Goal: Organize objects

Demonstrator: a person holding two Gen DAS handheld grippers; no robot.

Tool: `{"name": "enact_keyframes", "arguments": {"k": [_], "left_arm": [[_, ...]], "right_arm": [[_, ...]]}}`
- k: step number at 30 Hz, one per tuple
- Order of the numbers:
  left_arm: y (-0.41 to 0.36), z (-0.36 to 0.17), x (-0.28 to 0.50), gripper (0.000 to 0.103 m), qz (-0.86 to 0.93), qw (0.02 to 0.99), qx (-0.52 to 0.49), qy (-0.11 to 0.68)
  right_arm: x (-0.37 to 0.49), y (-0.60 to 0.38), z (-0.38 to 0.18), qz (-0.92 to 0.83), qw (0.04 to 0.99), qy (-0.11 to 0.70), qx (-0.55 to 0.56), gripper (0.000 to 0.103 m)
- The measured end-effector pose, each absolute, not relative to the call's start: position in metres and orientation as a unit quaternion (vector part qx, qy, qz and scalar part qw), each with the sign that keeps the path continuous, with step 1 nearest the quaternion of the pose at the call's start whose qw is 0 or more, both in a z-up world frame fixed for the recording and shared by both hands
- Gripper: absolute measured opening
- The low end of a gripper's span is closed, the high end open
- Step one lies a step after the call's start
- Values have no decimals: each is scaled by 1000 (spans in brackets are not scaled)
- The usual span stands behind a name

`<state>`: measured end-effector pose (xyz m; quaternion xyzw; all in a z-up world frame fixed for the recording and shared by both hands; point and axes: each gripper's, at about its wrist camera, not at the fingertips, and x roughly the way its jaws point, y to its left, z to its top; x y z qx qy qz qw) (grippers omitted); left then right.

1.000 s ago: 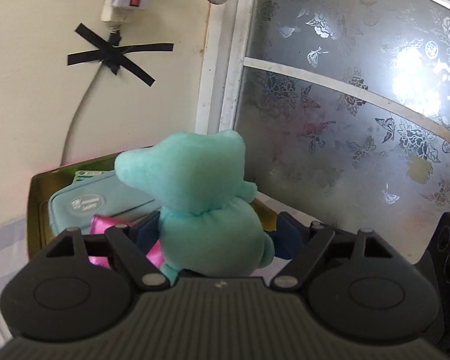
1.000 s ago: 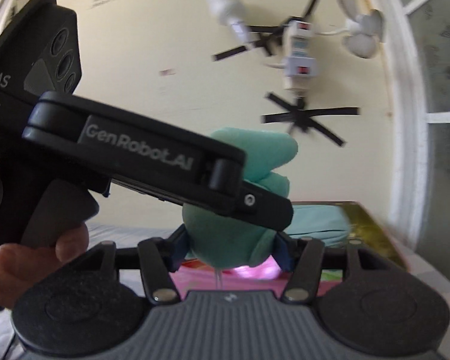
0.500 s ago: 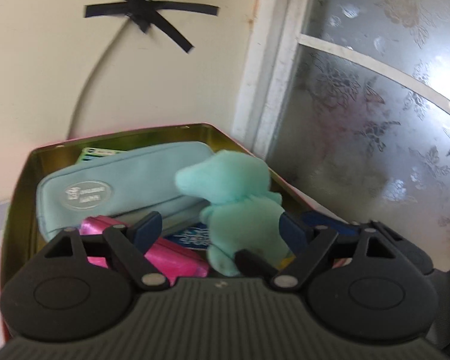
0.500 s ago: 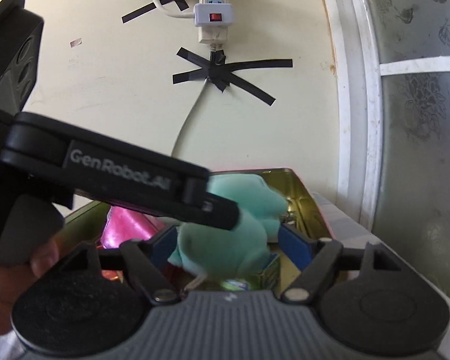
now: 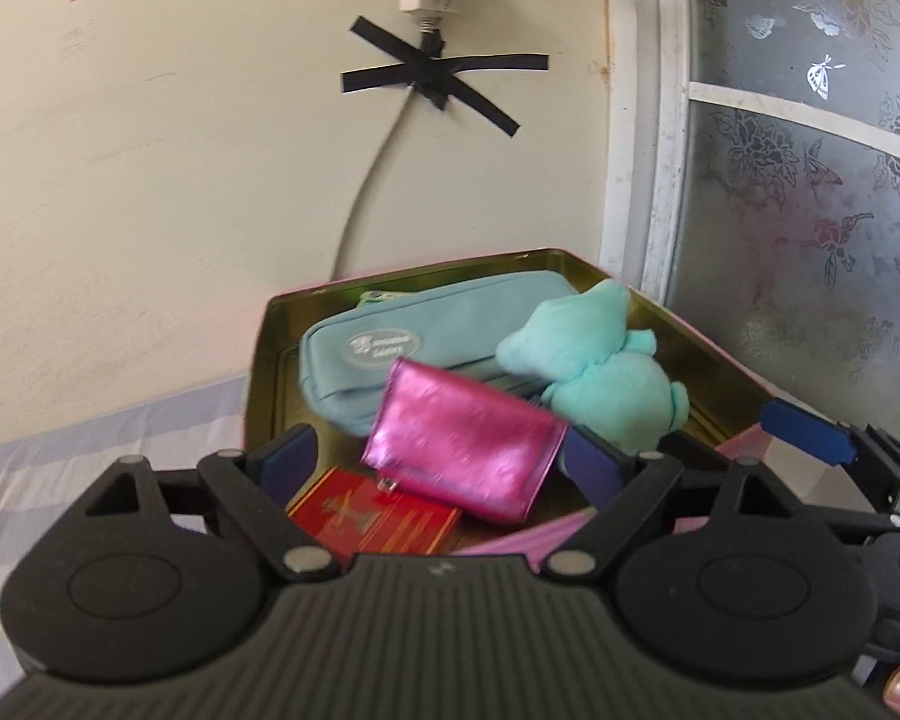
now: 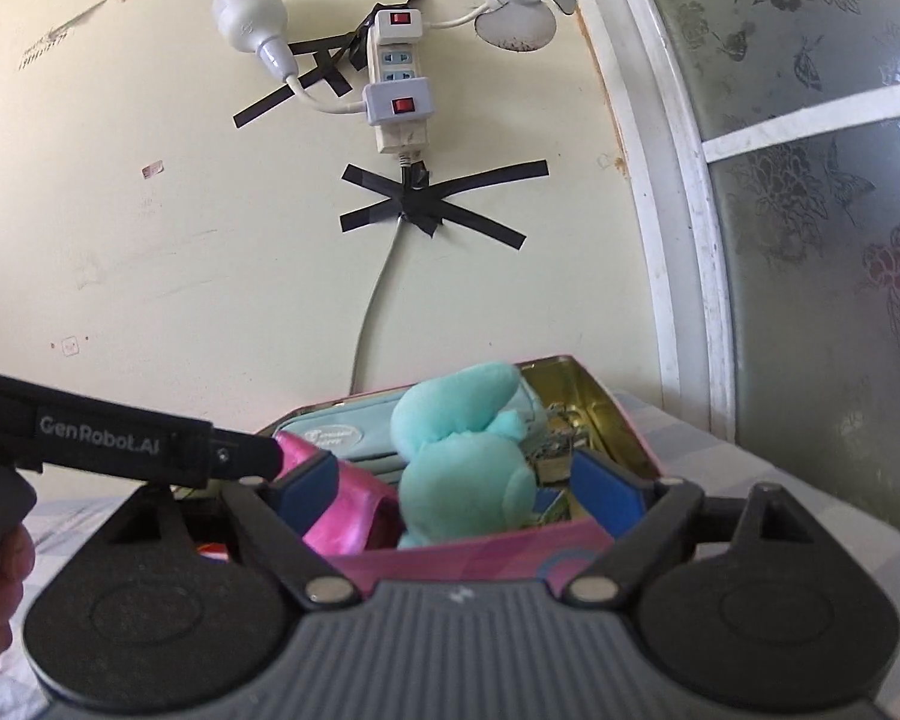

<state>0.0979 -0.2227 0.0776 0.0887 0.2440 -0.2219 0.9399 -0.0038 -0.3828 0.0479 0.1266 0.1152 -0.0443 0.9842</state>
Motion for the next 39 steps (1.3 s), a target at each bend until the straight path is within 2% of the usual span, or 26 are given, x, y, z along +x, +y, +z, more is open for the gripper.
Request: {"name": "enact_keyframes", "arguments": {"k": [5,8,18,30,39], "left_arm": [[-198,75,82,91,-199,946,88,241],[-182,71,77,96,-183,949,84,242],[-139,53,63,96,-152,952,76,255],[-103,38,55,103,-136,949,58,278],[-91,32,54,103,-130,947,53,289]], "right_arm": [[-23,-368,48,-39,981,118,148,87],[-31,-358,47,-31,979,127,157,87],[-44,-325,53,-8,974,157,164,87],[-46,-301,53,5,963,194,189,87],[-45,-281,58,16,963,200,177,88]]}}
